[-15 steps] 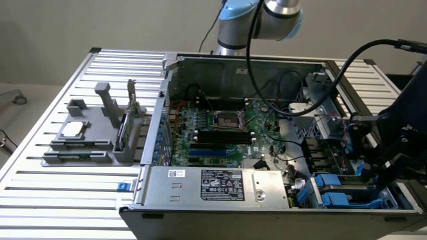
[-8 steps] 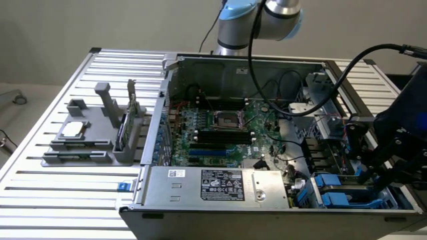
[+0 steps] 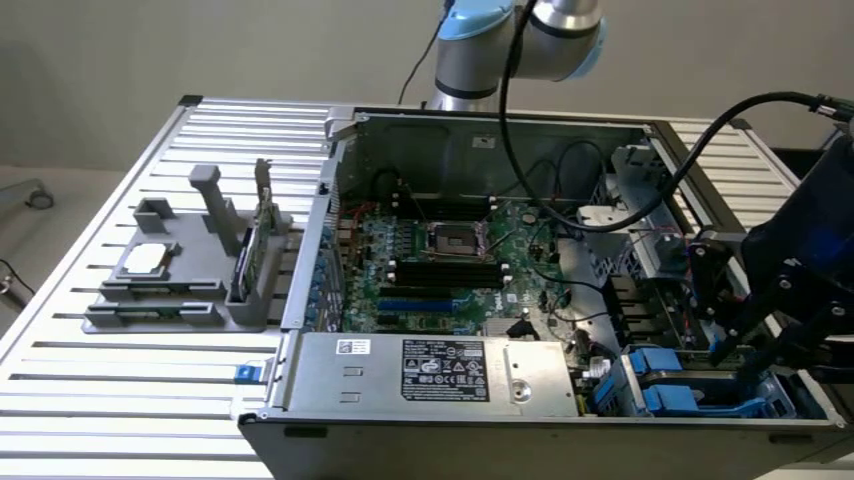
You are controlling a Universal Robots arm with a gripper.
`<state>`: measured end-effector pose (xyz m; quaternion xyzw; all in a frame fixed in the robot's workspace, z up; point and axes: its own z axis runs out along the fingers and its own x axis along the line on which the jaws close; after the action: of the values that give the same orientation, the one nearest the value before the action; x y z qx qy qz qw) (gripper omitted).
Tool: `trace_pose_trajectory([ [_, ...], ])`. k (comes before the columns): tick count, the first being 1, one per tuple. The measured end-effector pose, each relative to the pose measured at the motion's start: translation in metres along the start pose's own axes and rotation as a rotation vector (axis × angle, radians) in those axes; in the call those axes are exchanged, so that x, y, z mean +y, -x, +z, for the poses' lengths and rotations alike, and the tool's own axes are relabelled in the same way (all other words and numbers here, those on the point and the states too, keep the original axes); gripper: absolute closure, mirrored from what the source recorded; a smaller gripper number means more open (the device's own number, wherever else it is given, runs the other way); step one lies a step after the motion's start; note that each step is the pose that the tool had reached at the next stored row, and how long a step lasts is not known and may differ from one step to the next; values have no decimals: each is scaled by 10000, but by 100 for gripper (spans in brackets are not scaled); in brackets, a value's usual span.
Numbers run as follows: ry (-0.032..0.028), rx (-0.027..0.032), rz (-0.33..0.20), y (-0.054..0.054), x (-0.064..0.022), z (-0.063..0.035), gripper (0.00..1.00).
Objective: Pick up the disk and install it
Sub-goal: 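Insert the first disk wire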
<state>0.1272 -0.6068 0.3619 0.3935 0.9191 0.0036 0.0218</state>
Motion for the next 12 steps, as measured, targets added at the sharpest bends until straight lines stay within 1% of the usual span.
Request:
trace_pose_trajectory([
  [2,118,126,122,1,1,11,73],
  [7,503,536,326,22,23,39,73],
  [9,643,684,417,34,36,51,73],
  [10,700,743,475,40,43,60,73],
  [12,766,809,597,52,56,84,73],
])
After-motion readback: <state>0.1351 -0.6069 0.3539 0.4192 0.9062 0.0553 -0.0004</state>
